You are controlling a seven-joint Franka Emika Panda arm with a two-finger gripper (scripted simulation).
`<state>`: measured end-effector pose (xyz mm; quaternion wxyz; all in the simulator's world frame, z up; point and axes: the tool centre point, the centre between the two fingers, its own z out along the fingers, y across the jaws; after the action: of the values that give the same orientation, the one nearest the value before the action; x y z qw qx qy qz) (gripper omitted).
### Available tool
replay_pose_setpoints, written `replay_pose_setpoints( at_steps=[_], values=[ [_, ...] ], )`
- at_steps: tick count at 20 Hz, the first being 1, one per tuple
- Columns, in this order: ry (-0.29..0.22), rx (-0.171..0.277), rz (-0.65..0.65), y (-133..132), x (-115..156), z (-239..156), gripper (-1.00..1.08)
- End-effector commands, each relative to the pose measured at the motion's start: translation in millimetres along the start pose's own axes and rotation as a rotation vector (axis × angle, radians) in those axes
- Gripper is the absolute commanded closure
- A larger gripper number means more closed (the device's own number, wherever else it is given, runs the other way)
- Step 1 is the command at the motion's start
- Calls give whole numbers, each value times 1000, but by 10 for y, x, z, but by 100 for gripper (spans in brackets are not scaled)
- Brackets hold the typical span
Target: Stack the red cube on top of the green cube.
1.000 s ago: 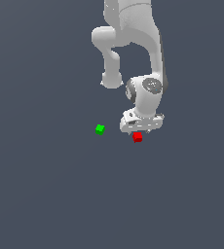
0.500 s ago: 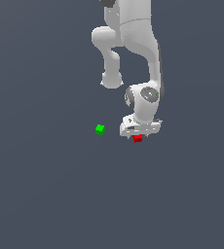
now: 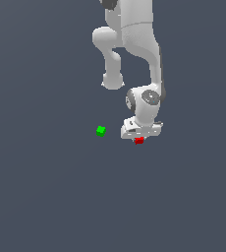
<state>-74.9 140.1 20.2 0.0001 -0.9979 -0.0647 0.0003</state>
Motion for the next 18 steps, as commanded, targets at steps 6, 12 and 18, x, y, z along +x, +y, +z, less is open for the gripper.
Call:
replay_pose_setpoints(
  at_steps=[6, 12, 18],
  values=[
    [0, 0, 0, 1, 0, -3, 108],
    [0, 0, 0, 2, -4, -131, 108],
    [0, 0, 0, 4, -11, -459, 108]
  ],
)
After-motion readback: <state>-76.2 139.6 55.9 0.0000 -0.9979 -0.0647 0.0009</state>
